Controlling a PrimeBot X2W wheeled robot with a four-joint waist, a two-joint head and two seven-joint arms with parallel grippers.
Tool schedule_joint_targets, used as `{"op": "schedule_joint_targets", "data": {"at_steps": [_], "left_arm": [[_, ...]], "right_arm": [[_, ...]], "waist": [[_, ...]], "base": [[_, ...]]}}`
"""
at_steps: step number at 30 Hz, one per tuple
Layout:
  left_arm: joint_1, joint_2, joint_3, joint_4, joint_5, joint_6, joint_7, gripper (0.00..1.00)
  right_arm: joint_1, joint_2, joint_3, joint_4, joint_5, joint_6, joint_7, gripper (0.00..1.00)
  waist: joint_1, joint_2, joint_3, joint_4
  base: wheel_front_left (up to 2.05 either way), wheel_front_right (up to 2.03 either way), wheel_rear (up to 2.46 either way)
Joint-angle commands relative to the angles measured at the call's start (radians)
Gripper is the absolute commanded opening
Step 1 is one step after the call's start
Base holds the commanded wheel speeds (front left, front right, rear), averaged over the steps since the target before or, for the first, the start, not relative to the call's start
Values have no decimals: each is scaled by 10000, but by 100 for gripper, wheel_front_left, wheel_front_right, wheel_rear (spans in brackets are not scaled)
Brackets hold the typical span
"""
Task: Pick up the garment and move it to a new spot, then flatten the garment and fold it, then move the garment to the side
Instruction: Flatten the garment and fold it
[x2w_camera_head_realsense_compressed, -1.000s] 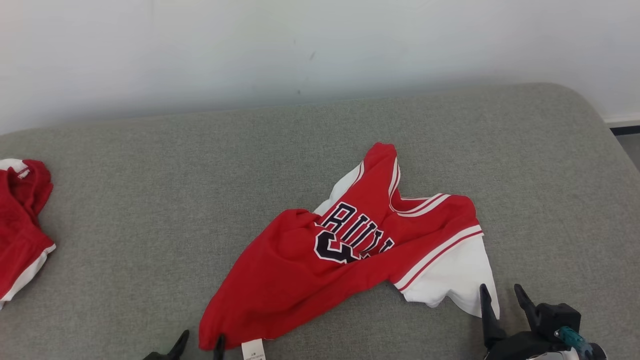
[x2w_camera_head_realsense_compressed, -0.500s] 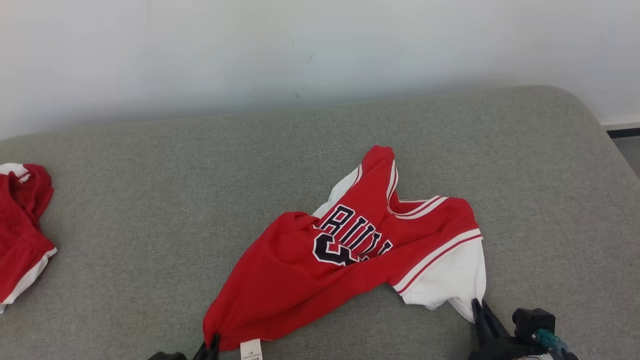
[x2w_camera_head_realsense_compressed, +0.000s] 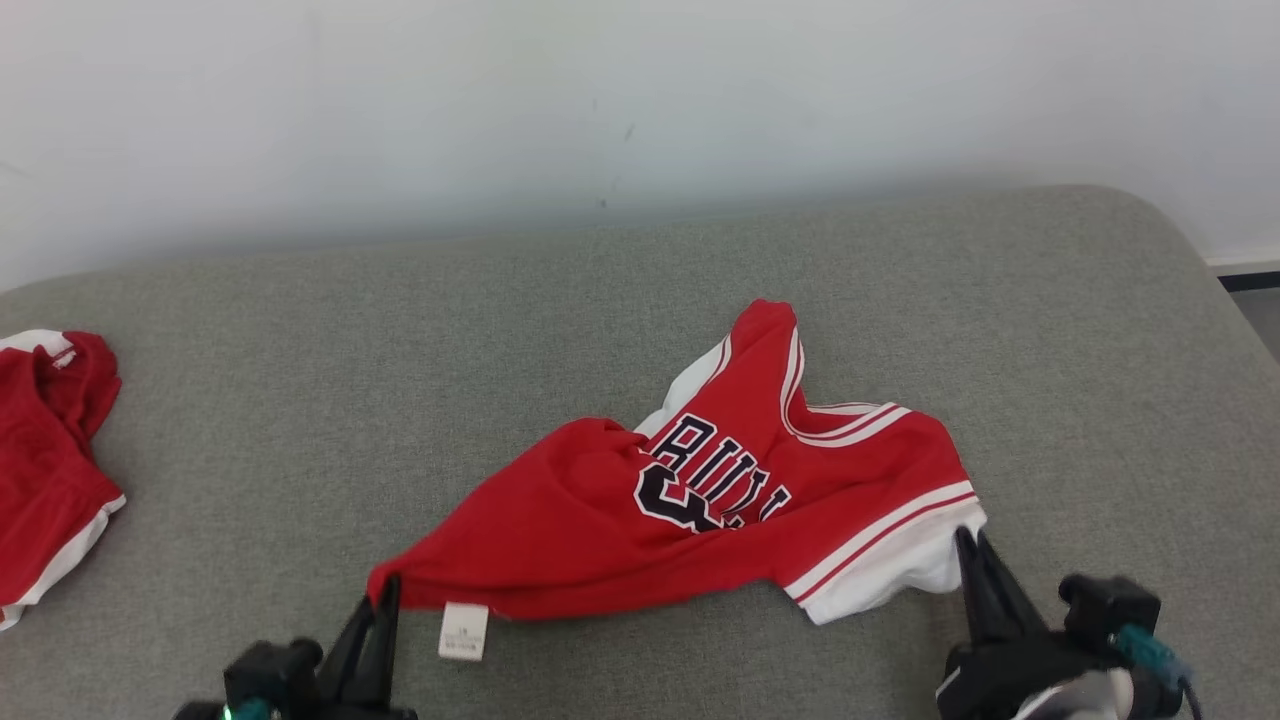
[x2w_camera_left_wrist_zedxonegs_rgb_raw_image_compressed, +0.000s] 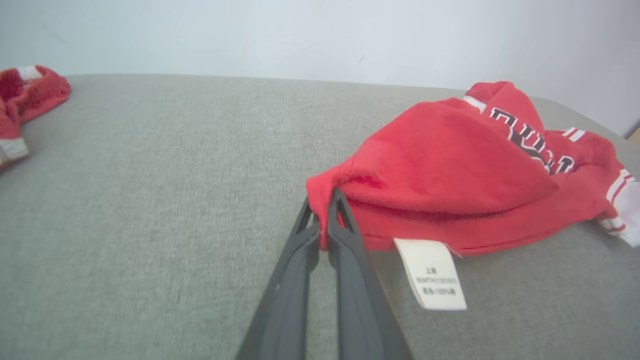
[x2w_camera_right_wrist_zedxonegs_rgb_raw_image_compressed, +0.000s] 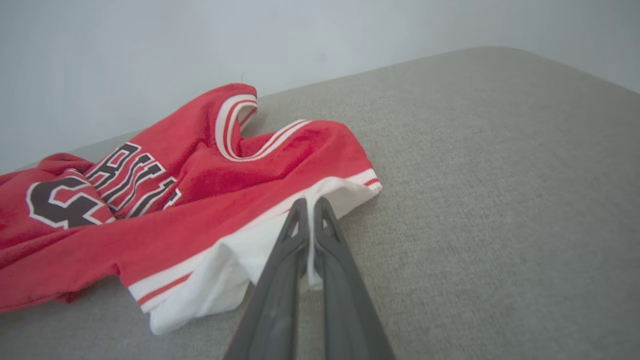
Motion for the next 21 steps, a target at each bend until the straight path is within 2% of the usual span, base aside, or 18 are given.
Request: {"op": "schedule_joint_targets", "data": {"at_steps": [1,9,13,17,21], "left_arm": [[-611,214,-45,-358,156,-8,91,0],[-3536,1052,-742,-1274,-305,-66,1447,0],[-5930,1699,-1342,-1366,-1090,-59,2297,0],[-8405,1967,-1610,-996,-1992,-60,2928,0],[-10713,2181,-1759,-266,-2383,-63,3225,0]], "right_arm": [[-450,-236,131,-402,94,-22,99,0],[-2686,-733,439,-1428,635,-22,940,0],[-4671,-970,578,-1510,726,-23,1399,0],[-6880,-1116,767,-1374,609,-23,1834,0],[-9191,-1169,986,-1047,655,-23,2221,0]], "waist": [[0,-1,117,-16],[0,-1,982,-1],[0,-1,1928,-20],[0,-1,2951,-57],[0,-1,3820,-159]], "base": [[0,0,0],[0,0,0],[0,0,0],[0,0,0],[0,0,0]]}}
